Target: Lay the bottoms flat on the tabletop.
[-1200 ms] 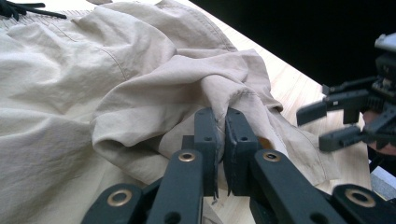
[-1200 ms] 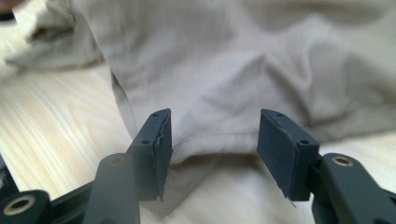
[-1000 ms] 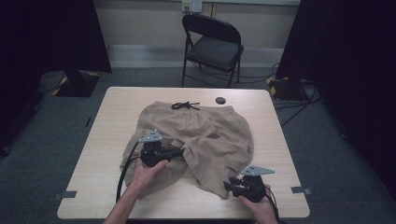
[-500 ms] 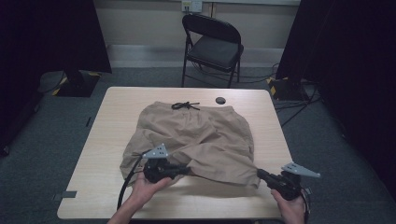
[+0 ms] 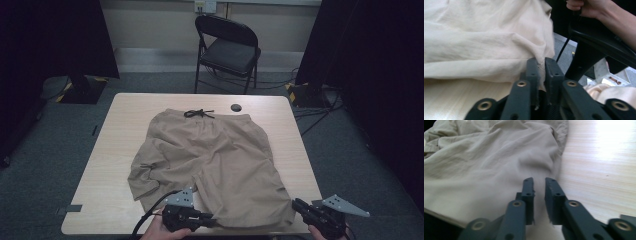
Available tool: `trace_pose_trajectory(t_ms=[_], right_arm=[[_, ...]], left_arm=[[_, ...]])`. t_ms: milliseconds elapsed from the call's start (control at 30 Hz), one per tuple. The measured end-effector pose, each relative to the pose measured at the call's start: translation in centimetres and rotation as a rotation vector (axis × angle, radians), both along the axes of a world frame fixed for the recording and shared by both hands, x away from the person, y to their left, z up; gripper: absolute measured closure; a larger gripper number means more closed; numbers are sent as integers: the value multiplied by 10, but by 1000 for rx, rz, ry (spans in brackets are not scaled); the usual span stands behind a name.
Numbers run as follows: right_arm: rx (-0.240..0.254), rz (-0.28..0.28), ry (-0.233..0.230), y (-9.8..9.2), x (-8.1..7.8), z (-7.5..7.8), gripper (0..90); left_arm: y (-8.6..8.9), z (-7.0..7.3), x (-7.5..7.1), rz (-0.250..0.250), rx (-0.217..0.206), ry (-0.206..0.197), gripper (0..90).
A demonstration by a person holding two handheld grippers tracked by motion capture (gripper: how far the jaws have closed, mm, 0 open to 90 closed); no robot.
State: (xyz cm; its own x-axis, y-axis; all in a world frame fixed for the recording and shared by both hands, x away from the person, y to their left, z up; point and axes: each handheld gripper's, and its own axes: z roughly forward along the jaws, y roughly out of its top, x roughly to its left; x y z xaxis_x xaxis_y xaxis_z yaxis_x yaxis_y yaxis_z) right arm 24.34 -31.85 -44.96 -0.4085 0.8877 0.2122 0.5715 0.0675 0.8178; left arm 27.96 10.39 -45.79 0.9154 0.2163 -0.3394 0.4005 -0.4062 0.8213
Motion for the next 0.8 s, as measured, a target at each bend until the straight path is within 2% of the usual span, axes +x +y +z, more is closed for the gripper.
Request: trace_pose_trajectory(t_ms=[67, 167, 367, 433, 533, 700, 800], right_arm=[[-14, -1, -6, 3, 2, 0, 669], [6, 2, -30, 8, 13, 4, 641], [4, 54, -2, 28, 52, -7, 704], [-15, 67, 26, 36, 69, -16, 710], [-43, 80, 63, 44, 85, -27, 710], [-112, 101, 113, 50, 89, -41, 669], [-135, 109, 113, 47, 85, -42, 660]], left_arm=[[1, 1, 3, -5, -16, 8, 788], [3, 5, 7, 18, -32, 4, 769], [6, 9, 14, 39, -33, -8, 740], [8, 9, 15, 50, -32, -9, 729], [10, 9, 17, 66, -29, -12, 728], [13, 6, 23, 91, -24, -9, 729], [13, 4, 30, 111, -27, -3, 718]])
